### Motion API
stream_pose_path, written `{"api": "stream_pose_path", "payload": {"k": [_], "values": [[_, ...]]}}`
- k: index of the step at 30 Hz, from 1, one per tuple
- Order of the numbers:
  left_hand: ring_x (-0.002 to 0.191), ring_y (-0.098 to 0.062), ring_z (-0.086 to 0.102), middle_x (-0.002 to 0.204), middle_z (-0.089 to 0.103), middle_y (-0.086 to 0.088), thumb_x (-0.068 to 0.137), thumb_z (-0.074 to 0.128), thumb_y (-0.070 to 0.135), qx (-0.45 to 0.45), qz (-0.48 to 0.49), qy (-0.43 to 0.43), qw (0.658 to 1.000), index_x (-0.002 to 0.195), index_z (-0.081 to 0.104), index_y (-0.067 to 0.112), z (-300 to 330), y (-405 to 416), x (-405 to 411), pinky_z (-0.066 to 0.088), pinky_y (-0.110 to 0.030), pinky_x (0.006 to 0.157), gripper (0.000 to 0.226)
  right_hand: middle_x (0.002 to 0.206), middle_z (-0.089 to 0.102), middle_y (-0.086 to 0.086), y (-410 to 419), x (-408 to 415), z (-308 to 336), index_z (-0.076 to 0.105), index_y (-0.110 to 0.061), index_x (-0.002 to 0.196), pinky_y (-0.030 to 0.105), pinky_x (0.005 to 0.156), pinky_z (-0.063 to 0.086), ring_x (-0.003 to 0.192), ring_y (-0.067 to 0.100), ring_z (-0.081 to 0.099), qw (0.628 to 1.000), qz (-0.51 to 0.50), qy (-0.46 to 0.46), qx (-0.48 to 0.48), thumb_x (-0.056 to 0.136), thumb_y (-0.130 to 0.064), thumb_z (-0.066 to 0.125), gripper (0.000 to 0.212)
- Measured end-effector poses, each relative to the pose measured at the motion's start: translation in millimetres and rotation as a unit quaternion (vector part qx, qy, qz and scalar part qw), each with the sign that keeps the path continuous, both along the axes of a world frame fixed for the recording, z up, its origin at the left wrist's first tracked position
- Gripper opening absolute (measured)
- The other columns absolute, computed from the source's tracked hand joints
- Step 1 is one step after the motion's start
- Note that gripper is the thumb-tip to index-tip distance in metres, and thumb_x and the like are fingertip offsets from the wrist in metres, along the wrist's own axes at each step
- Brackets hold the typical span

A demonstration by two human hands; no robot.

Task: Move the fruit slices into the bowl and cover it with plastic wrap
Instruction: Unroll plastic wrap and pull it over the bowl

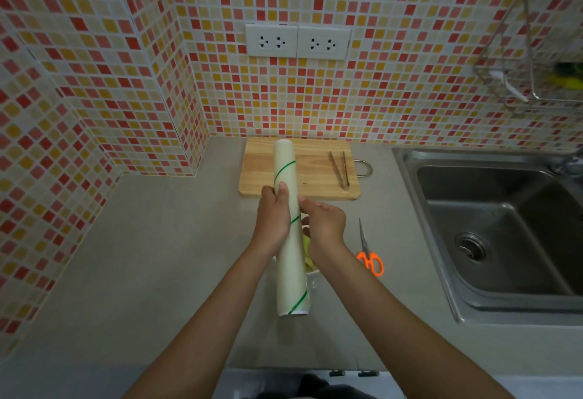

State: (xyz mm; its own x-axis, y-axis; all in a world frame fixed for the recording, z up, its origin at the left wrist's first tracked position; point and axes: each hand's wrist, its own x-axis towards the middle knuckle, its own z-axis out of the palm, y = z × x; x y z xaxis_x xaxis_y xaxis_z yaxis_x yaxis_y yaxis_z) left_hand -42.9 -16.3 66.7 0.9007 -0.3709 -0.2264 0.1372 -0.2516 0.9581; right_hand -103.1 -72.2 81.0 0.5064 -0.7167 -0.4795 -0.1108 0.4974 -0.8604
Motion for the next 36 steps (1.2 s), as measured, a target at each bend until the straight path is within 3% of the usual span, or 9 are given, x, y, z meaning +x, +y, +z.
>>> {"api": "stream_pose_path", "payload": {"k": [4,7,15,20,25,27,30,33,36], "values": [[0.080,-0.017,0.059,0.090,0.055,-0.003,0.100,0.031,0.043,0.021,0.004,-0.023,0.999,0.098,0.044,0.011,-5.1,2.7,2.3,0.047,-0.036,0.063,0.034,0.059,0.059,0.003,-2.4,4.0,0.4,0.067,-0.006,0.068,0.026,0.053,0.041,0.054,0.015,0.048,0.999,0.037,0.012,-0.010,0.081,-0.004,0.066,0.013],[0.074,-0.005,0.050,0.083,0.051,0.005,0.101,0.032,0.042,0.034,0.009,-0.031,0.999,0.098,0.044,0.010,-9.2,5.3,2.2,0.034,-0.026,0.057,0.034,0.050,0.053,-0.002,-6.7,6.0,-1.3,0.060,-0.013,0.054,0.026,0.051,0.037,0.052,0.013,0.044,0.997,0.061,0.027,-0.044,0.080,0.000,0.061,0.030],[0.083,-0.018,0.053,0.098,0.054,-0.007,0.101,0.031,0.042,0.059,0.005,-0.051,0.997,0.100,0.044,0.009,-10.4,5.7,-1.7,0.034,-0.030,0.062,0.035,0.059,0.056,0.002,-12.3,2.4,-10.1,0.060,-0.013,0.060,0.028,0.055,0.041,0.053,0.012,0.048,0.986,0.090,0.054,-0.131,0.085,0.002,0.051,0.031],[0.073,-0.008,0.051,0.084,0.052,0.002,0.100,0.033,0.045,0.049,0.004,-0.027,0.998,0.100,0.047,0.009,-9.8,6.5,-0.1,0.035,-0.027,0.057,0.038,0.065,0.052,0.006,-25.4,0.3,-7.4,0.057,-0.006,0.066,0.025,0.050,0.038,0.055,0.014,0.046,0.995,0.073,0.059,-0.046,0.087,0.006,0.052,0.024],[0.076,-0.012,0.054,0.090,0.056,-0.004,0.100,0.032,0.046,0.027,0.017,-0.004,0.999,0.102,0.047,0.010,-13.0,10.1,2.8,0.040,-0.031,0.062,0.039,0.072,0.062,0.004,-26.6,-6.0,-6.6,0.059,-0.010,0.075,0.027,0.054,0.041,0.056,0.015,0.054,0.992,0.110,0.055,-0.036,0.091,-0.018,0.059,0.017],[0.083,-0.025,0.060,0.099,0.060,-0.013,0.100,0.033,0.046,0.012,0.017,0.009,1.000,0.102,0.047,0.009,-12.9,8.5,3.3,0.049,-0.039,0.071,0.039,0.073,0.065,0.003,-20.3,-3.9,-5.8,0.064,-0.007,0.082,0.027,0.055,0.042,0.058,0.016,0.056,0.989,0.129,0.061,-0.048,0.088,-0.031,0.063,0.024],[0.095,-0.040,0.063,0.105,0.061,-0.020,0.099,0.034,0.046,-0.006,0.016,0.021,1.000,0.102,0.046,0.009,-10.0,6.4,1.0,0.052,-0.056,0.085,0.039,0.075,0.067,0.005,-11.5,-0.9,-5.8,0.068,-0.006,0.079,0.027,0.057,0.042,0.061,0.018,0.056,0.992,0.116,0.034,-0.044,0.085,-0.023,0.068,0.019],[0.091,-0.034,0.062,0.098,0.059,-0.013,0.099,0.032,0.046,0.013,0.017,-0.007,1.000,0.102,0.046,0.009,-10.7,7.0,1.0,0.053,-0.048,0.082,0.040,0.065,0.065,0.002,-11.9,0.5,-6.2,0.065,-0.012,0.063,0.020,0.050,0.040,0.055,0.014,0.053,0.993,0.088,0.022,-0.075,0.083,-0.010,0.067,0.020],[0.079,-0.020,0.056,0.087,0.056,-0.004,0.100,0.032,0.045,0.021,0.018,-0.021,0.999,0.099,0.047,0.009,-12.4,8.6,4.5,0.044,-0.036,0.071,0.039,0.064,0.061,0.004,-15.6,2.3,-5.7,0.060,-0.011,0.064,0.019,0.046,0.037,0.049,0.013,0.050,0.989,0.099,0.042,-0.098,0.086,-0.008,0.064,0.023]]}}
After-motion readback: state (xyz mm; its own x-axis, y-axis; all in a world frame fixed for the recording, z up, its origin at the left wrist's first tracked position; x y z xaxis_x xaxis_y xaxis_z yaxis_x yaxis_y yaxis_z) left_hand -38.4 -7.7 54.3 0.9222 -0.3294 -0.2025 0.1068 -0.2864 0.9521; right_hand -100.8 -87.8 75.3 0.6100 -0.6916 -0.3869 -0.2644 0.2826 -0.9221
